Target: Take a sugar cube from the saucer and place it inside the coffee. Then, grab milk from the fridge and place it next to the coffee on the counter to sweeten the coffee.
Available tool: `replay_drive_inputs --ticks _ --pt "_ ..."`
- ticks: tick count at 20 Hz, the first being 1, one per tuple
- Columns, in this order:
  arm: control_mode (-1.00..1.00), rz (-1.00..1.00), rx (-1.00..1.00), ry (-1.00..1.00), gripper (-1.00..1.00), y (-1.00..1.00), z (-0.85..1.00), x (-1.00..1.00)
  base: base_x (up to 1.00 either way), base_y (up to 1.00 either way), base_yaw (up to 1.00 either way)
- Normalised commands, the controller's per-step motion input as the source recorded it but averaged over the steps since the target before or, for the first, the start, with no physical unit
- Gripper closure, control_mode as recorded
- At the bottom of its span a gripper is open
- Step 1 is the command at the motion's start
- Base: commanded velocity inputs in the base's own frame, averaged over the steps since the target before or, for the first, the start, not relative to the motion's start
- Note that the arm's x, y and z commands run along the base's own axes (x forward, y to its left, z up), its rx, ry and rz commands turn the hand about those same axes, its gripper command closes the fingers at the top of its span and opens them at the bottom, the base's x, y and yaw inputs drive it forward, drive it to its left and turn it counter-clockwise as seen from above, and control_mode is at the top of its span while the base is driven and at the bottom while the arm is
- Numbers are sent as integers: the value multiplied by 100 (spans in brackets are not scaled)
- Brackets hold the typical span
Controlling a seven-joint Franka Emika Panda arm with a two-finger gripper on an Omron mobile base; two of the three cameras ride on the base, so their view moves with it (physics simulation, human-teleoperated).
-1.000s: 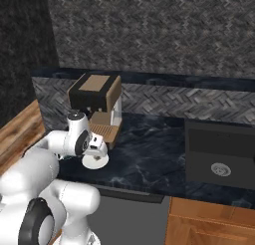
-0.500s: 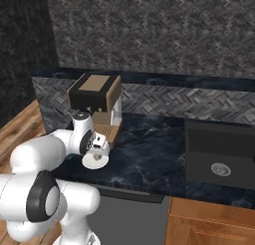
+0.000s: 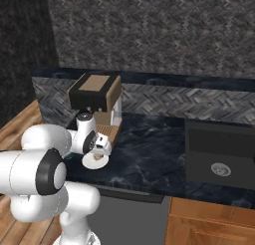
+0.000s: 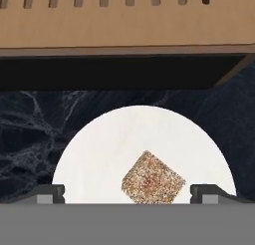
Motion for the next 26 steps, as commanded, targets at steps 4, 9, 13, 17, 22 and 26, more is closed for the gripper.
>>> replay_drive_inputs --ticks 4,9,13,17,22,26 --pt "-100 0 1 0 -100 -3 -19 8 0 0 0" --pt "-100 0 0 0 -100 -2 -17 1 0 0 0" --pt "-100 0 0 0 -100 -3 -14 0 0 0 0" --pt "-100 0 0 0 100 -2 -12 0 0 0 0" --pt "-100 0 0 0 100 0 -7 0 0 0 0" --pt "-100 0 0 0 100 0 -5 0 0 0 0"
